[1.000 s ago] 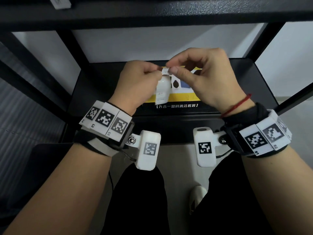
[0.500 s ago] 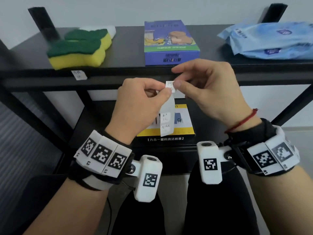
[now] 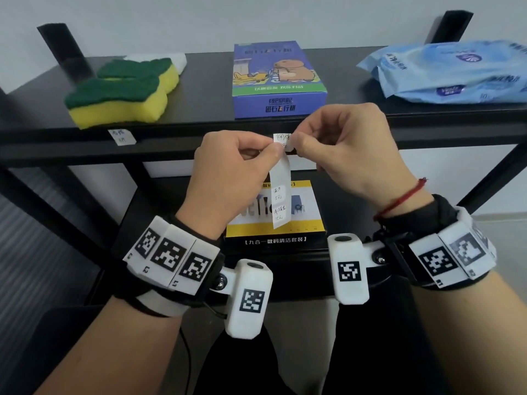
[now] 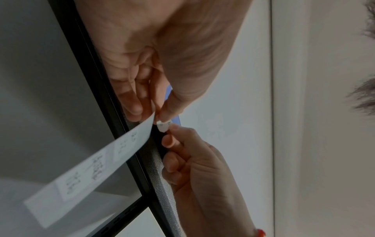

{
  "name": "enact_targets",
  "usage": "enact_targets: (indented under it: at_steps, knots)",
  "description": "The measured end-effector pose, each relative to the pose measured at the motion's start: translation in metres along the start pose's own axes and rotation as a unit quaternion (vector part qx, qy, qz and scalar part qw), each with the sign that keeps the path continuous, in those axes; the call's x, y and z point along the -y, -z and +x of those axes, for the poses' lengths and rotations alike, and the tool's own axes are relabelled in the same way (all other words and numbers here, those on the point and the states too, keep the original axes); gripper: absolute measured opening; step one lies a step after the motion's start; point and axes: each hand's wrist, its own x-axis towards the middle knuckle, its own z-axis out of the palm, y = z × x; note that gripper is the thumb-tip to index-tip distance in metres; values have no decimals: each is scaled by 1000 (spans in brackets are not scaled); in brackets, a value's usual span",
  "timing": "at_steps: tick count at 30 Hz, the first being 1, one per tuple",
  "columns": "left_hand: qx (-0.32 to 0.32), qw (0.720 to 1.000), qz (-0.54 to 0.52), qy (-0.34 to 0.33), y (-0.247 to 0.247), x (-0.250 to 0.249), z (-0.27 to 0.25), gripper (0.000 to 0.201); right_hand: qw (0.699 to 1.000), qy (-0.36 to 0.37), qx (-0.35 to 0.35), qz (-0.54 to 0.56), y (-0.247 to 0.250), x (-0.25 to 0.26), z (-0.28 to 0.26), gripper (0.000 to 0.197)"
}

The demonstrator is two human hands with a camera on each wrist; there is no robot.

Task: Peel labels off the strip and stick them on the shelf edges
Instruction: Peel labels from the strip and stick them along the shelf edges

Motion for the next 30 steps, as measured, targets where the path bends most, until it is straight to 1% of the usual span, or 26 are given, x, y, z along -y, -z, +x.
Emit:
enact_targets:
  at_steps: [5,11,22,30]
  knots:
    - [-4,999,-31,19,0,7,12,16,1000,-4,-5,-1,-6,6,6,13]
    - [11,997,-62,39,4,13,18,19,1000,-3,-23,-2,-10,9,12,15]
    - [15,996,-81,31,3,17,21,23,999,-4,-44,-7,-13,13,11,17]
    - [-8,995,-94,27,-1,18,21,24,998,-9,-68,-17,-18,12,11,17]
